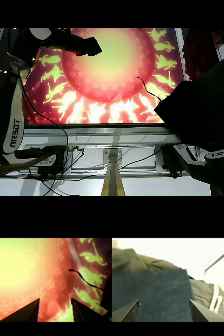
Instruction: Fold the clothes and pants, and hang the long-sleeved shirts on hangers.
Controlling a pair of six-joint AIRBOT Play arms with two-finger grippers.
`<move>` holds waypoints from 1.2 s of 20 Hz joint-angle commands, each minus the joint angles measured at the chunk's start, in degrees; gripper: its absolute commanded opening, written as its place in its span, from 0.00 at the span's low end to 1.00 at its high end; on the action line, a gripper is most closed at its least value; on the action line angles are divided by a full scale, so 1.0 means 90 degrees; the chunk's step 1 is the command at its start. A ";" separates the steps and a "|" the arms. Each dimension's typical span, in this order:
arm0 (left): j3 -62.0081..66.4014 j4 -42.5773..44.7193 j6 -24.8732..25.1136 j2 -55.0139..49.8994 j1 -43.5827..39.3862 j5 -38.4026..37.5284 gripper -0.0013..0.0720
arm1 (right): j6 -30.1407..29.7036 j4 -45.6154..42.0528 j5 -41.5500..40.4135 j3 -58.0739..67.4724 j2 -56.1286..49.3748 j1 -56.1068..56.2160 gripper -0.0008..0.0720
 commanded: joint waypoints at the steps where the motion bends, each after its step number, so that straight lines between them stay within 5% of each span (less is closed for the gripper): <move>1: -0.0002 0.0087 0.0000 -0.0017 0.0007 0.0010 0.61 | 0.0102 0.1100 -0.0056 -0.0005 -0.0092 -0.0219 0.84; 6: -0.0002 0.0092 -0.0002 -0.0017 0.0000 0.0007 0.61 | -0.0413 0.1302 -0.0391 -0.0007 -0.0131 0.1321 0.04; 12: -0.0002 0.0092 -0.0002 -0.0017 0.0000 0.0007 0.61 | -0.0483 0.1120 -0.1520 -0.0007 -0.0134 0.4823 0.04; 17: -0.0002 0.0092 -0.0002 -0.0017 0.0000 0.0007 0.61 | -0.1809 0.0913 -0.2074 -0.0007 -0.0134 0.7691 0.04; 24: -0.0002 0.0092 -0.0002 -0.0017 0.0000 0.0007 0.61 | -0.2237 0.0882 -0.2307 -0.0007 -0.0291 0.8765 0.04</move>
